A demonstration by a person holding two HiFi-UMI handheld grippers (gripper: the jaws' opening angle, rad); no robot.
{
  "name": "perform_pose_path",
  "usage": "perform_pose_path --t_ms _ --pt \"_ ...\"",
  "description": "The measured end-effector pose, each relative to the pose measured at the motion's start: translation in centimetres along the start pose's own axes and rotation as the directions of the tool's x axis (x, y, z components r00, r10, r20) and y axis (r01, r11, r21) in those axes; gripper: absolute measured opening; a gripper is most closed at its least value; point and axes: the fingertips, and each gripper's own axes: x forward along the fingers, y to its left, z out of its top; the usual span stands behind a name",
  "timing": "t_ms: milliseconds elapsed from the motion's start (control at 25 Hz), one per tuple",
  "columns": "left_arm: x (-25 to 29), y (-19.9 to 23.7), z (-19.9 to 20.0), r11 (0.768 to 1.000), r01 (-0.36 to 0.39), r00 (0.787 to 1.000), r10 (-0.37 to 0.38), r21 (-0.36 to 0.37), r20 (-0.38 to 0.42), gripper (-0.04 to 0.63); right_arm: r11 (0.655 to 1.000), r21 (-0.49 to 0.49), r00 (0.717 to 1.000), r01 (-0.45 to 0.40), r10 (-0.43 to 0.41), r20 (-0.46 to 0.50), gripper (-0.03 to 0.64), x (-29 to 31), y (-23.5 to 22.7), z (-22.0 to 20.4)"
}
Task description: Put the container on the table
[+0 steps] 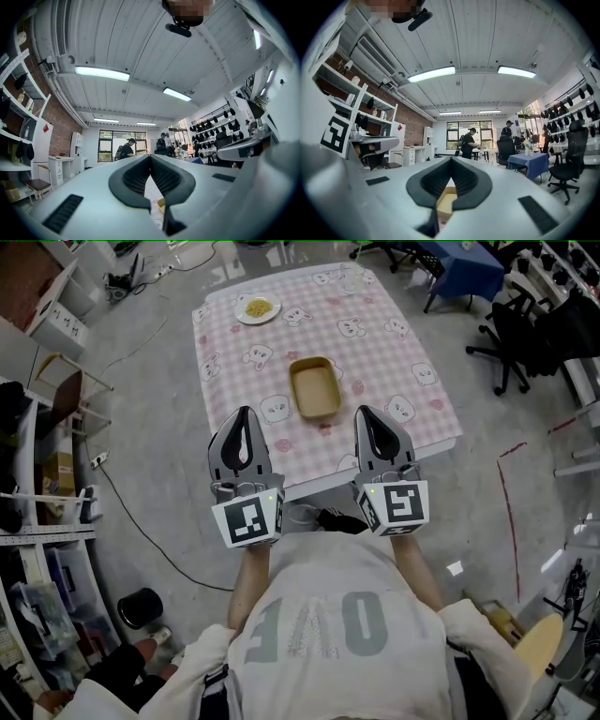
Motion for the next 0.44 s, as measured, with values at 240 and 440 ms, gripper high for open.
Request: perform_pose_path --t_ms 240,440 --pt "0.4 0.1 -0.6 1.000 -0.001 1.000 0.001 -0.003 -0.009 0.028 1.000 0.013 1.000 0.008 -0.008 0.000 0.029 -0.1 -0.4 -0.2" --pt "1.0 0.6 -1.2 1.000 -0.007 1.000 0.007 -0.005 -0.023 0.028 1.000 0.004 1.000 0.027 -0.027 0.000 0.029 0.1 -0.8 -0.4"
